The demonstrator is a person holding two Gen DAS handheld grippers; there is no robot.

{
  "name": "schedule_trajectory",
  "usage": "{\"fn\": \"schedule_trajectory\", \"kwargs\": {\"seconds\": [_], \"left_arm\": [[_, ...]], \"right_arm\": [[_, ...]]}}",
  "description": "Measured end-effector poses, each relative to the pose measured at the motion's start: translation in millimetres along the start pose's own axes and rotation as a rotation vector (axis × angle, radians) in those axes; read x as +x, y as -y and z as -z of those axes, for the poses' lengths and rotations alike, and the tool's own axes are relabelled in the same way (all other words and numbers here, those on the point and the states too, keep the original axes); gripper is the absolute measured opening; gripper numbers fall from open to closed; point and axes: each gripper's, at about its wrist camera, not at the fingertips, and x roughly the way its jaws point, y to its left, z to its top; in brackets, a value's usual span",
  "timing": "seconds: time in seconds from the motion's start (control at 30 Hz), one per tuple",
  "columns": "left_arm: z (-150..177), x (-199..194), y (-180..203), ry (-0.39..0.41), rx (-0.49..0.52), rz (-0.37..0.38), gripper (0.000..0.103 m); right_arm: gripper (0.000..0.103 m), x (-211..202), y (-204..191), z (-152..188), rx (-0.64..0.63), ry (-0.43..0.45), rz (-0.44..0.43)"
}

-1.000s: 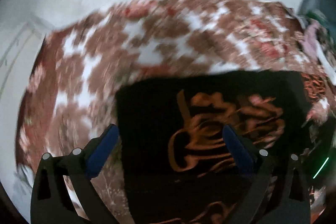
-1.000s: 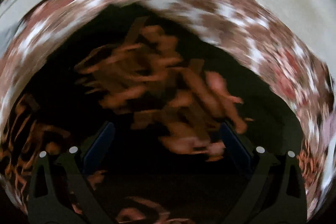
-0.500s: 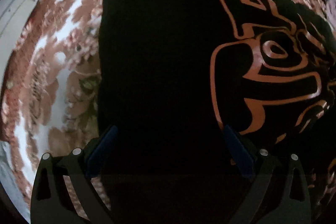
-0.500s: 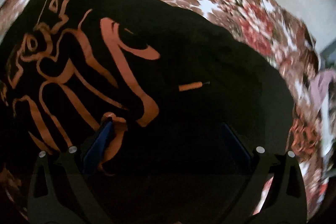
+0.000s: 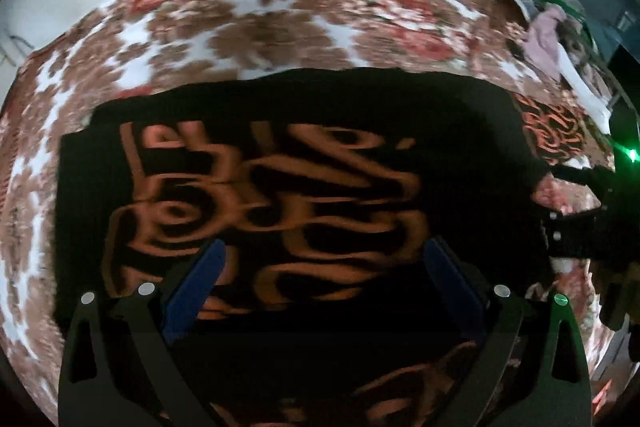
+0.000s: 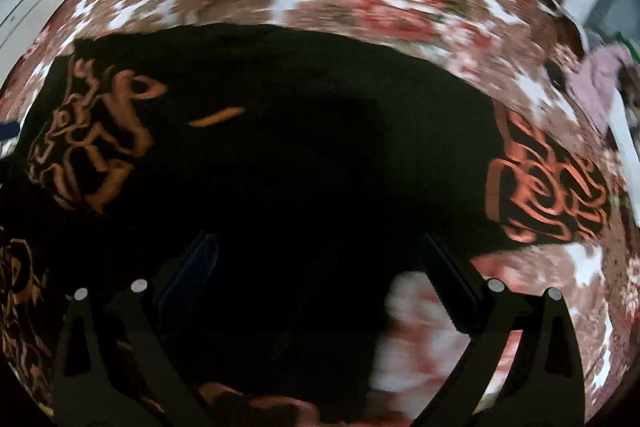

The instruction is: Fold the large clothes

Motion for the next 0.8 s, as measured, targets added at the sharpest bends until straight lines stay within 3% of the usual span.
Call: {"fn": "schedule_trajectory", "kwargs": {"seconds": [0.27,0.47,0.8], "left_arm": [[-2.7,22.5,105.0,0.004,0.077,0.003,0.097],[-8.7,52.3,159.9,-0.020,0.073,-0.001,0.097],[-12.2,98.8,240.4,-0.071,0.122,-0.013,0.097]], "right_arm": [[0.098,-1.3,132.4,27.0,0.142,-0.035,-0.026],[0.098,9.1,216.3,44.4,0.244,-0.059,-0.072],[0.098,35.2,361.4,73.8,0.554,-0.095,-0.174]]}}
